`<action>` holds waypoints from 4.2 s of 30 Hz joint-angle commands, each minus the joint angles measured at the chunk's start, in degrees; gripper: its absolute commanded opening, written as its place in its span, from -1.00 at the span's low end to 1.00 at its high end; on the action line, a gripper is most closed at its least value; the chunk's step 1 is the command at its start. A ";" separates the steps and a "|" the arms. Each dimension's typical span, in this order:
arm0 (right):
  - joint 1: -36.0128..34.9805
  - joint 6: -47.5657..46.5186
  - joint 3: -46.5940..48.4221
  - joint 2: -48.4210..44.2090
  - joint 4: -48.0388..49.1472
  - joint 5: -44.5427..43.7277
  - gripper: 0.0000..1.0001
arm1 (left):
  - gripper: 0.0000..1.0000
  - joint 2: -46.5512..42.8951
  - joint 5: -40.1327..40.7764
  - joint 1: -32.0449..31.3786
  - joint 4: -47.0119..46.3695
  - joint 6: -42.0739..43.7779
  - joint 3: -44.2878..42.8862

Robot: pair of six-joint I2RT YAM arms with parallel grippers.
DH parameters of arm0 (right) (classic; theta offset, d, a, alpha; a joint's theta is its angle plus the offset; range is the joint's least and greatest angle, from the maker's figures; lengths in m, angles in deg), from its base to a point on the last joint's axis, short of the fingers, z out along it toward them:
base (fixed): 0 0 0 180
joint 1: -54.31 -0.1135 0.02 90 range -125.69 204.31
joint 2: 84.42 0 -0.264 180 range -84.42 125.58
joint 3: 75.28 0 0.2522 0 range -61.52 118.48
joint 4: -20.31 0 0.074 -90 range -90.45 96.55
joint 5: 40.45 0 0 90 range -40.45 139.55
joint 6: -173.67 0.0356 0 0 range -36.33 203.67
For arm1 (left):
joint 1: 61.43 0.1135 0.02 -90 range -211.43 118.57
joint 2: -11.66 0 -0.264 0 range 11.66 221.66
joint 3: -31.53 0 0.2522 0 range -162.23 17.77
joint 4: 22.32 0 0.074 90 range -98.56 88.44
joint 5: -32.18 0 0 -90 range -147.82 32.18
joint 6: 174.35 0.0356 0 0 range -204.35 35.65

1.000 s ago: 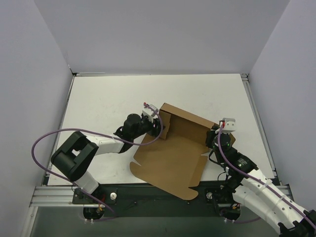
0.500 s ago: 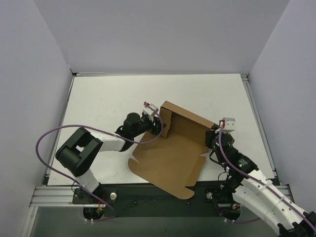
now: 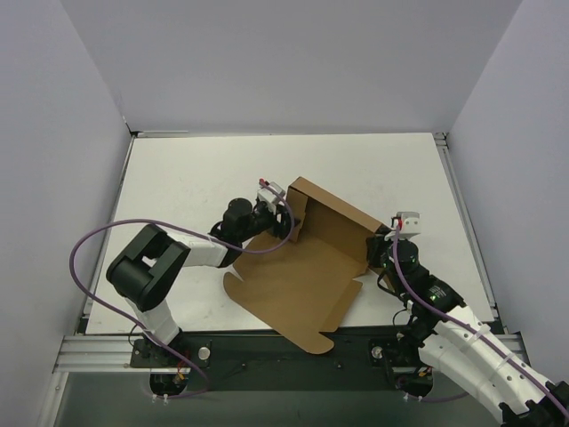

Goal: Fold the paper box

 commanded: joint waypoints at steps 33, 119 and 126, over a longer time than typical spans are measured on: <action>6.07 -5.35 0.45 3.27 4.53 24.92 -0.78 | -0.59 0.03 -8.95 2.15 -6.31 -2.86 0.54; 7.39 -9.83 2.65 6.87 3.92 40.92 -0.79 | 0.95 -31.28 -3.14 6.89 -1.45 1.18 26.56; 7.56 -9.66 2.65 6.96 3.92 41.71 -0.78 | 0.86 -24.32 -4.99 6.81 -7.27 1.88 23.92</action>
